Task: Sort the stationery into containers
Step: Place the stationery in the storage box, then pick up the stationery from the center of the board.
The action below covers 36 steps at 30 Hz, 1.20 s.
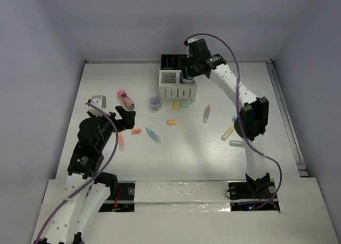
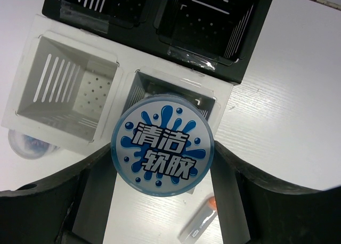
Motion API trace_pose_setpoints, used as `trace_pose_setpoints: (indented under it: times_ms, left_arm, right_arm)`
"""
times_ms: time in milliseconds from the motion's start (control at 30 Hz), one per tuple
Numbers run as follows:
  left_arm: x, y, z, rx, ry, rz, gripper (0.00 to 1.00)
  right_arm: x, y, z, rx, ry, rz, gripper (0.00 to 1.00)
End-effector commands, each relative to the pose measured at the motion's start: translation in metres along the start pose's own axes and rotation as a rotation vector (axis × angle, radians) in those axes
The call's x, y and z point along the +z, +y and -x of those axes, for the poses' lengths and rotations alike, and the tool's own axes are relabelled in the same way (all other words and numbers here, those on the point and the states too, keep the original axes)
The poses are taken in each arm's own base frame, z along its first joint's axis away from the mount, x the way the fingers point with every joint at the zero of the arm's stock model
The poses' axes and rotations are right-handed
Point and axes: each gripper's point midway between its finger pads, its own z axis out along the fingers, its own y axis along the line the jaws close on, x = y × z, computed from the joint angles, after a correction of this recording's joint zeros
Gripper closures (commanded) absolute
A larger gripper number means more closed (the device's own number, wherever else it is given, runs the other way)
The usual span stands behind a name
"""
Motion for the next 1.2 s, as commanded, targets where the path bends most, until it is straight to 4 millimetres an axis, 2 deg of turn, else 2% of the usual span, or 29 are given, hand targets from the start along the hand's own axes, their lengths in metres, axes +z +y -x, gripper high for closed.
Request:
trace_pose_setpoints:
  times_ms: [0, 67, 100, 300, 333, 400, 433, 467, 500, 533, 567, 600, 633, 667, 700, 733, 767, 800, 833, 867, 900, 933, 967, 1000, 1067, 1100, 1167]
  left_arm:
    - [-0.003, -0.005, 0.018, -0.009, -0.058, -0.009, 0.01]
    - [-0.002, -0.004, 0.018, -0.011, -0.057, -0.007, 0.01]
    - [-0.001, -0.004, 0.018, -0.011, -0.057, -0.007, 0.01]
    - [0.013, 0.001, 0.005, -0.042, 0.003, 0.015, 0.01]
    - [0.016, 0.003, 0.001, -0.043, 0.024, 0.024, 0.01]
    - [0.024, 0.006, -0.003, -0.05, 0.06, 0.053, 0.01]
    - [0.026, 0.005, -0.002, -0.064, 0.058, 0.052, 0.01]
    - [0.028, 0.005, 0.001, -0.07, 0.052, 0.055, 0.01]
    - [0.032, 0.006, 0.003, -0.078, 0.049, 0.062, 0.01]
    - [0.034, 0.008, 0.005, -0.085, 0.041, 0.079, 0.01]
    - [0.041, 0.015, 0.009, -0.111, 0.037, 0.134, 0.01]
    - [0.045, 0.017, 0.01, -0.121, 0.042, 0.154, 0.01]
    - [0.049, 0.02, 0.009, -0.127, 0.048, 0.17, 0.01]
    - [0.059, 0.024, 0.005, -0.149, 0.071, 0.202, 0.01]
    - [0.065, 0.028, 0.003, -0.163, 0.077, 0.226, 0.01]
    - [0.07, 0.032, 0.001, -0.175, 0.08, 0.253, 0.02]
    - [0.079, 0.047, -0.003, -0.186, 0.088, 0.322, 0.03]
    - [0.086, 0.051, -0.004, -0.205, 0.082, 0.349, 0.06]
    - [0.091, 0.056, -0.005, -0.215, 0.079, 0.381, 0.09]
    - [0.102, 0.065, -0.01, -0.219, 0.09, 0.431, 0.1]
    - [0.108, 0.071, -0.012, -0.212, 0.096, 0.46, 0.1]
    - [0.112, 0.077, -0.014, -0.219, 0.096, 0.496, 0.1]
    - [0.117, 0.086, -0.009, -0.209, 0.072, 0.547, 0.1]
    - [0.126, 0.095, -0.02, -0.197, 0.099, 0.59, 0.09]
    - [0.14, 0.11, -0.028, -0.189, 0.119, 0.651, 0.08]
    - [0.146, 0.112, -0.031, -0.184, 0.129, 0.661, 0.09]
    - [0.161, 0.109, -0.029, -0.174, 0.141, 0.643, 0.09]
  right_arm:
    - [-0.007, 0.009, 0.023, -0.018, -0.062, 0.025, 0.32]
    - [-0.007, 0.009, 0.029, -0.013, -0.082, 0.024, 0.16]
    - [-0.01, 0.009, 0.035, -0.008, -0.1, 0.026, 0.02]
    - [-0.031, 0.017, 0.075, 0.008, -0.236, 0.077, 0.0]
    - [-0.043, 0.017, 0.082, 0.012, -0.26, 0.083, 0.0]
    - [-0.051, 0.019, 0.078, 0.027, -0.273, 0.102, 0.0]
    - [-0.082, 0.018, 0.09, 0.041, -0.333, 0.119, 0.0]
    - [-0.095, 0.019, 0.101, 0.057, -0.4, 0.141, 0.0]
    - [-0.086, 0.024, 0.071, 0.075, -0.345, 0.171, 0.0]
    - [-0.097, 0.026, 0.069, 0.091, -0.371, 0.194, 0.0]
    - [-0.135, 0.03, 0.087, 0.11, -0.477, 0.25, 0.0]
    - [-0.143, 0.042, 0.079, 0.139, -0.474, 0.33, 0.0]
    - [-0.135, 0.052, 0.051, 0.143, -0.426, 0.369, 0.0]
    - [-0.153, 0.056, 0.054, 0.156, -0.459, 0.414, 0.0]
    - [-0.156, 0.062, 0.046, 0.157, -0.45, 0.431, 0.0]
    - [-0.151, 0.067, 0.029, 0.156, -0.417, 0.441, 0.0]
    - [-0.155, 0.067, 0.027, 0.162, -0.422, 0.448, 0.0]
    - [-0.165, 0.067, 0.026, 0.167, -0.434, 0.465, 0.0]
    - [-0.164, 0.067, 0.014, 0.173, -0.415, 0.468, 0.0]
    - [-0.178, 0.073, 0.015, 0.176, -0.438, 0.501, 0.0]
    - [-0.174, 0.075, 0.008, 0.178, -0.422, 0.513, 0.0]
    - [-0.187, 0.08, 0.006, 0.174, -0.438, 0.538, 0.0]
    - [-0.183, 0.08, -0.005, 0.175, -0.419, 0.543, 0.0]
    - [-0.186, 0.087, -0.012, 0.166, -0.407, 0.564, 0.0]
    - [-0.193, 0.089, -0.018, 0.156, -0.41, 0.575, 0.0]
    - [-0.191, 0.093, -0.029, 0.149, -0.391, 0.583, 0.0]
    - [-0.196, 0.092, -0.03, 0.145, -0.404, 0.59, 0.0]
